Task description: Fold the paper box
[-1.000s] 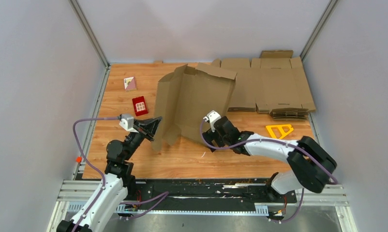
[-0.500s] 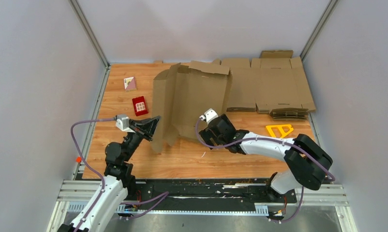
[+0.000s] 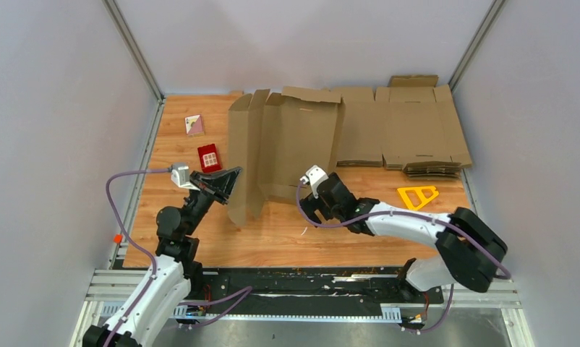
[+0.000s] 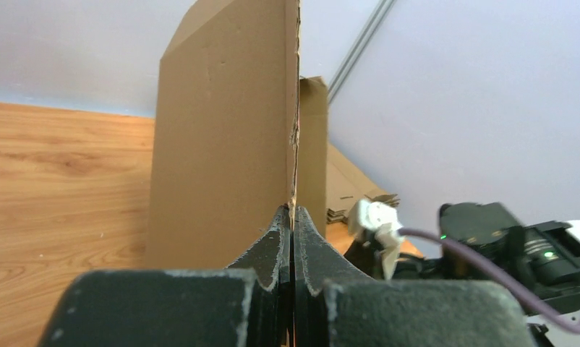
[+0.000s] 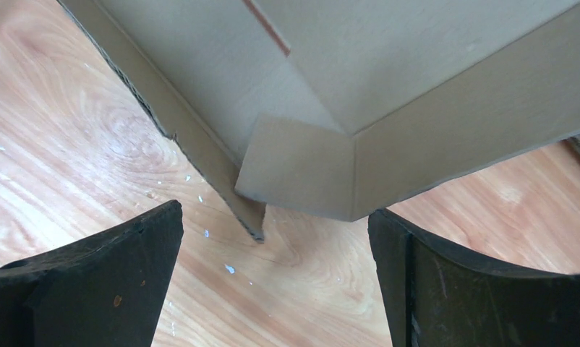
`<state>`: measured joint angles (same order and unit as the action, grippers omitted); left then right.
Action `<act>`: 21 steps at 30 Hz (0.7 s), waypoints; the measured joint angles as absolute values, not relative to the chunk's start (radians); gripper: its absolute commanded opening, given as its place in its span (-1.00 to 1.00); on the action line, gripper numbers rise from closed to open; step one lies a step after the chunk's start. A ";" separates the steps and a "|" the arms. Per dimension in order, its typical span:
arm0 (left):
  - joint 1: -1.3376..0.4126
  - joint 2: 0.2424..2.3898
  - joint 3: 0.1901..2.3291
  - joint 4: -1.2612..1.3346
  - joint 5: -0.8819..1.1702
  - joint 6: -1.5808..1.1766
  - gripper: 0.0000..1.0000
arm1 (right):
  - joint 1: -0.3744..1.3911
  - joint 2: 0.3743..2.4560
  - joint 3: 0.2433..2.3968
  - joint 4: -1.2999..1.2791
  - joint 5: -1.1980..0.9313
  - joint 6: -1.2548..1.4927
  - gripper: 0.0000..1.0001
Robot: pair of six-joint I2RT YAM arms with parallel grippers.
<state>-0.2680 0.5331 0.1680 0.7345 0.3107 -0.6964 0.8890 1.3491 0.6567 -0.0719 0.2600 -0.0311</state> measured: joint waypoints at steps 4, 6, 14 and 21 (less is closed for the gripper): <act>-0.268 0.556 0.174 0.759 0.313 -0.727 -1.00 | 0.890 1.481 0.702 -0.108 0.254 -0.033 1.00; -0.268 0.559 0.175 0.768 0.313 -0.740 -1.00 | 0.892 1.515 0.715 -0.121 0.253 -0.028 1.00; -0.268 0.523 0.207 0.749 0.337 -0.701 -1.00 | 0.892 1.444 0.727 -0.148 0.241 -0.015 1.00; -0.268 0.509 0.200 0.718 0.377 -0.615 -1.00 | 0.858 1.288 0.727 -0.157 0.214 0.049 0.84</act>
<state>-0.2680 0.5091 0.1997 0.7181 0.3771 -0.6147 0.8581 1.2884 0.7269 -0.1566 0.2142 0.0486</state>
